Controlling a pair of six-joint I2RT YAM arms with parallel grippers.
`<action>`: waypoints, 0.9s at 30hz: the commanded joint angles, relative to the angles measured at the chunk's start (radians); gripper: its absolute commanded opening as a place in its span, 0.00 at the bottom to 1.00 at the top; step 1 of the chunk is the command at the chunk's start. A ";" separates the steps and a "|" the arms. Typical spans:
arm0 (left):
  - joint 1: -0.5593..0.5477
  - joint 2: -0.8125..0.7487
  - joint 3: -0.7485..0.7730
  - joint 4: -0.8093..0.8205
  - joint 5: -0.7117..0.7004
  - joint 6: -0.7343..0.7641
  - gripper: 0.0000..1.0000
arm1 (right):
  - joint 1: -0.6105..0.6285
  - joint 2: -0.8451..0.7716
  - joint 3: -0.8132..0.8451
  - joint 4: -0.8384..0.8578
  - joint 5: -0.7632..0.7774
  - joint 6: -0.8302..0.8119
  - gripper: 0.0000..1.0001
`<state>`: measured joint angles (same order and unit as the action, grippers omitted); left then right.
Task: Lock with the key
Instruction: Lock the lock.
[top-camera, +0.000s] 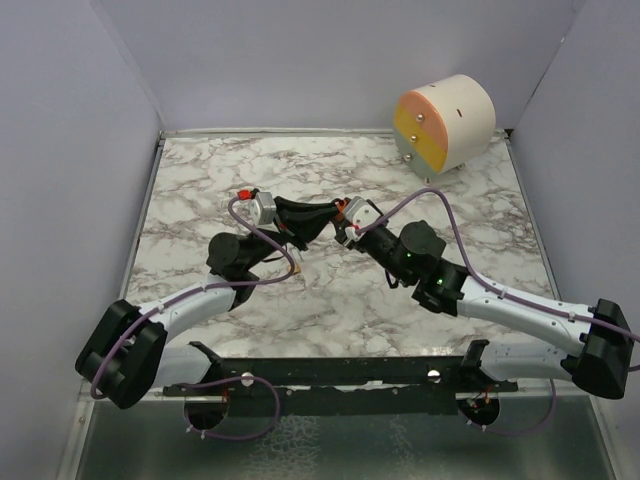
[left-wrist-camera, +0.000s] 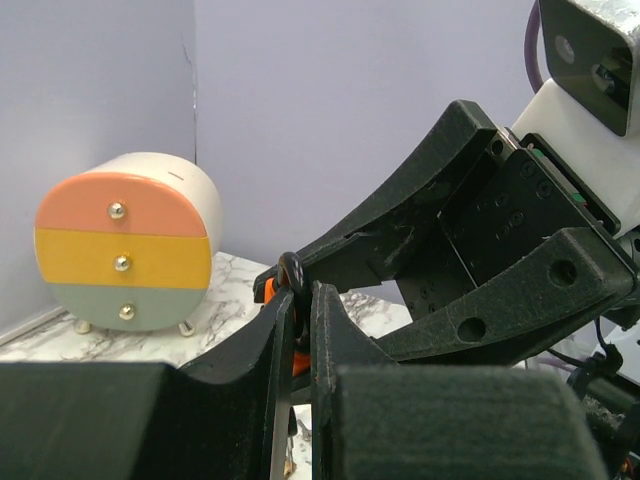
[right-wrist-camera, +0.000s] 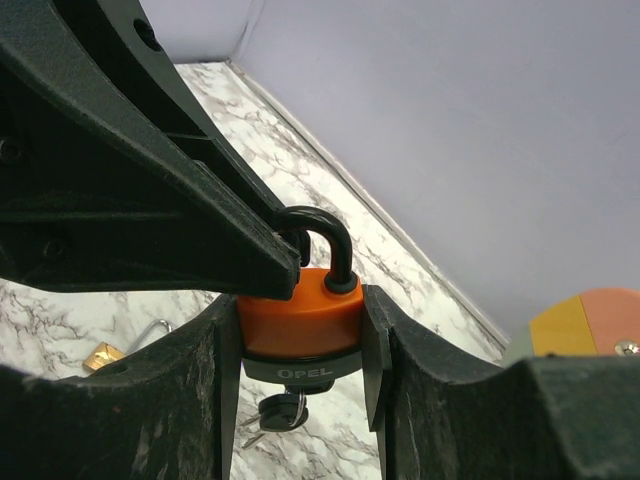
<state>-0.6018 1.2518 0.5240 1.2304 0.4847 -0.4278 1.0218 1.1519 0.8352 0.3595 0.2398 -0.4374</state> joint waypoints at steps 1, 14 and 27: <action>0.008 0.152 -0.096 -0.467 0.072 0.022 0.00 | 0.105 -0.073 0.212 0.525 -0.251 0.002 0.01; 0.001 0.175 -0.077 -0.514 0.087 0.055 0.00 | 0.110 -0.064 0.228 0.561 -0.303 0.007 0.01; -0.038 0.270 -0.014 -0.673 0.011 0.125 0.00 | 0.113 -0.090 0.237 0.546 -0.327 0.025 0.01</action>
<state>-0.6117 1.3266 0.5877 1.2293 0.4850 -0.3756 1.0218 1.1648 0.8669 0.3508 0.3080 -0.4583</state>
